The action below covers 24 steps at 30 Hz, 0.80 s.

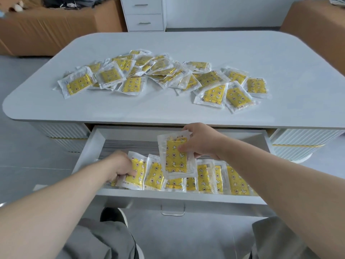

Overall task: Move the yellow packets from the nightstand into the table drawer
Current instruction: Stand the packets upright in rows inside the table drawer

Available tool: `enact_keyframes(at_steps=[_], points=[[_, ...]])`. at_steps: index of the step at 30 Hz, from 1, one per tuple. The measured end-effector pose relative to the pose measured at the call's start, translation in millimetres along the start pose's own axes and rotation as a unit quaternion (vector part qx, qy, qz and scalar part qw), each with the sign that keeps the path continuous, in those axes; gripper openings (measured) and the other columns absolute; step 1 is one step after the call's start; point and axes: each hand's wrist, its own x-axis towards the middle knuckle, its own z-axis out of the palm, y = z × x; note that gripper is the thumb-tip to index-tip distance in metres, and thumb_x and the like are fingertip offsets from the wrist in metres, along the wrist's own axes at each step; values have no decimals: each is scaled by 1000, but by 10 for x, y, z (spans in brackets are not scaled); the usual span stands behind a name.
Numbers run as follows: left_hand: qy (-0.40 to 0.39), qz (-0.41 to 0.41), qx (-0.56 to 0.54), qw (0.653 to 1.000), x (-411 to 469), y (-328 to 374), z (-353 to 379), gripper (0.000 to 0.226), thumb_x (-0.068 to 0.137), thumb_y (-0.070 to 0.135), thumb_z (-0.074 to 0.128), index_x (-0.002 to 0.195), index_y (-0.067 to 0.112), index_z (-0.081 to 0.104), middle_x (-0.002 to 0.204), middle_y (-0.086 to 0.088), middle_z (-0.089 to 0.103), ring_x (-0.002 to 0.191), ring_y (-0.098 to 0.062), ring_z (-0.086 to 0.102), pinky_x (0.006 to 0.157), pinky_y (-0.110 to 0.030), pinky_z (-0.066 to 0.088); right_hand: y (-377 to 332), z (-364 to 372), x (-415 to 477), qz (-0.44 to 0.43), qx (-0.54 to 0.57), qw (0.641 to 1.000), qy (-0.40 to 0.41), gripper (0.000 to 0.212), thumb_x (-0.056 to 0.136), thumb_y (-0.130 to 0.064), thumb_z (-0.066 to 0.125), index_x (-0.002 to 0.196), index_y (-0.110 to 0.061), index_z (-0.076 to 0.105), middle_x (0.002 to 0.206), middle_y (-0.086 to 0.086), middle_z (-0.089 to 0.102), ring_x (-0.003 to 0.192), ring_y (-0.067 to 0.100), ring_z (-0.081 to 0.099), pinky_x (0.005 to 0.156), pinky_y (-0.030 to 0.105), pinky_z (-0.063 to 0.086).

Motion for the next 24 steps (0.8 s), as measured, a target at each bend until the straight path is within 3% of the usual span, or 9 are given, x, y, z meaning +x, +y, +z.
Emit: enact_keyframes(at_steps=[3,6,11,15,17,20,24], points=[[23,46,129,990,-3,-17,37,30,78,19,86,94,13,62,93,-6,68,78,-21,59,63,-26,45,-4,10,2,0,-13,1000,0,33,85,-1,76,112,-14,61,101,14,74,83,29,76,77,47,63],[56,95,269,957,2,7,37,31,80,38,81,91,16,61,97,0,66,89,-18,62,68,-26,46,-3,24,1,-1,-23,1000,-1,36,85,-2,77,116,-14,61,100,11,74,85,29,76,78,47,63],[28,108,339,934,37,-5,43,34,83,48,72,89,17,61,84,0,64,88,-18,65,71,-31,51,9,23,-6,-7,-41,999,0,37,85,-4,78,117,-12,63,96,6,74,82,24,76,75,41,64],[11,90,379,921,-40,106,-63,47,86,48,73,113,11,66,107,-6,68,102,-21,66,79,-31,52,13,27,6,-4,-44,999,1,42,86,-5,77,124,-12,61,98,7,74,82,25,75,74,40,64],[-20,89,325,941,-113,219,-188,42,85,39,77,115,12,66,107,-6,69,93,-20,67,76,-29,55,8,39,25,2,-33,999,1,42,89,-3,73,127,-13,58,102,11,73,86,28,76,76,42,64],[-95,135,133,977,-288,396,-370,38,79,25,83,110,18,63,104,-5,72,93,-22,70,76,-31,58,2,68,32,-2,-1,1000,-3,37,90,3,69,122,-13,60,101,15,73,89,32,75,78,45,63],[-148,199,-109,963,-492,564,-384,48,76,11,83,117,18,60,111,-3,73,99,-20,71,74,-28,58,-8,192,21,-9,61,998,-34,28,90,5,69,115,-5,61,102,16,75,86,29,76,79,44,63]])
